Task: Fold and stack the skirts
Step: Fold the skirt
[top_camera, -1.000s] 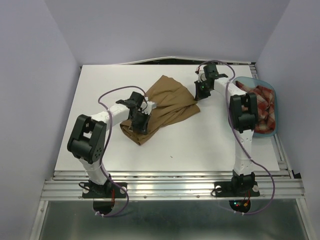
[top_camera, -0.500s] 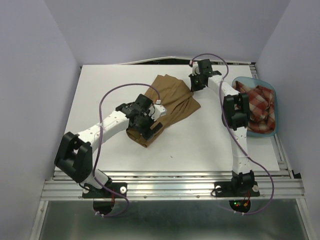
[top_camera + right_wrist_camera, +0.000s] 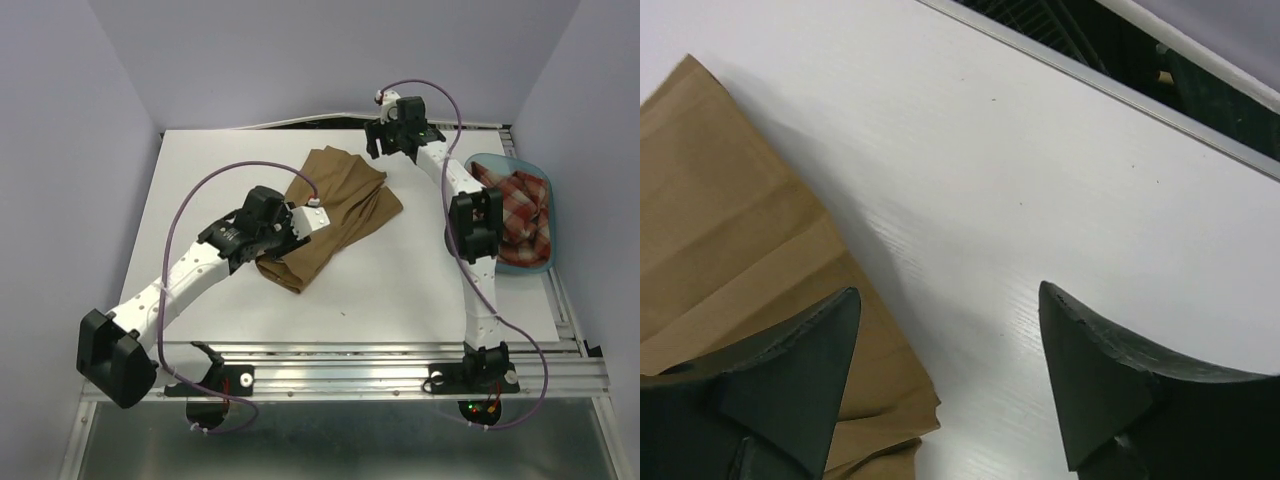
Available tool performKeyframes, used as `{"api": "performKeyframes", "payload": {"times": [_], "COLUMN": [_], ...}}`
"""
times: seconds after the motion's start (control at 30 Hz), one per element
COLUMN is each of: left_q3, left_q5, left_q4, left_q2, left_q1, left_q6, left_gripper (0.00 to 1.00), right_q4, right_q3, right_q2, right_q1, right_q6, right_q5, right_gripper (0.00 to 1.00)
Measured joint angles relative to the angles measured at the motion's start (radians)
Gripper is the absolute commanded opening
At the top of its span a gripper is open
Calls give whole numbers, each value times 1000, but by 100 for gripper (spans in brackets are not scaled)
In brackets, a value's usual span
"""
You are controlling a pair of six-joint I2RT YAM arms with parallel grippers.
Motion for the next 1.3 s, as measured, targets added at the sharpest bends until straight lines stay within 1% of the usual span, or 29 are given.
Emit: {"api": "performKeyframes", "payload": {"times": [0.07, 0.1, 0.17, 0.2, 0.23, 0.3, 0.4, 0.43, 0.53, 0.6, 0.7, 0.77, 0.8, 0.87, 0.9, 0.93, 0.97, 1.0, 1.07, 1.1, 1.13, 1.17, 1.2, 1.3], "left_q3": [20, 31, 43, 45, 45, 45, 35, 23, -27, -53, -65, -69, -74, -84, -86, -87, -84, -75, -40, 8, 43, 87, 128, 198], "left_q5": [14, 19, 27, 33, 39, 44, 51, 55, 62, 67, 71, 72, 72, 74, 79, 80, 91, 97, 108, 119, 128, 140, 153, 180], "left_q4": [11, 19, 42, 51, 56, 57, 54, 53, 46, 39, 45, 50, 56, 65, 64, 64, 50, 34, 0, -19, -23, -27, -25, -13], "left_q2": [27, 48, 106, 132, 161, 230, 326, 352, 389, 403, 404, 404, 401, 388, 382, 379, 371, 365, 356, 352, 348, 344, 336, 317], "left_q1": [0, 2, 8, 13, 19, 34, 50, 55, 56, 56, 57, 56, 56, 57, 57, 57, 56, 56, 56, 56, 56, 56, 56, 48], "left_q6": [-2, -8, -14, -14, -15, -11, 10, 21, 39, 47, 52, 53, 53, 51, 48, 47, 38, 33, 10, -11, -23, -42, -61, -98], "left_gripper": [44, 39, 36, 29, 26, 19, 9, 3, 1, 0, 0, 3, 9, 13, 21, 23, 32, 35, 39, 44, 45, 46, 46, 47], "right_q4": [15, 21, 21, 20, 18, 4, -11, -18, -29, -42, -36, -38, -38, -39, -40, -43, -47, -47, -48, -50, -51, -53, -55, -62], "right_q3": [-56, -109, -190, -220, -253, -319, -374, -406, -509, -547, -542, -538, -537, -537, -535, -531, -527, -525, -521, -520, -520, -520, -520, -520], "right_q2": [-47, -92, -166, -195, -232, -300, -326, -325, -294, -244, -189, -191, -191, -192, -192, -192, -192, -192, -193, -196, -199, -205, -210, -225], "right_q1": [5, 7, 11, 12, 15, 18, 23, 24, 30, 31, 27, 26, 25, 25, 25, 26, 26, 26, 26, 24, 23, 21, 17, 4], "right_q6": [26, 39, 75, 100, 125, 190, 242, 262, 296, 311, 331, 332, 332, 332, 332, 332, 333, 333, 340, 346, 355, 369, 380, 414], "right_q5": [-14, -26, -61, -85, -110, -181, -252, -277, -305, -302, -306, -290, -285, -278, -275, -267, -257, -249, -233, -222, -214, -201, -194, -185], "right_gripper": [72, 68, 65, 61, 57, 52, 49, 46, 44, 45, 45, 45, 45, 45, 46, 47, 47, 47, 48, 49, 51, 52, 55, 59]}}
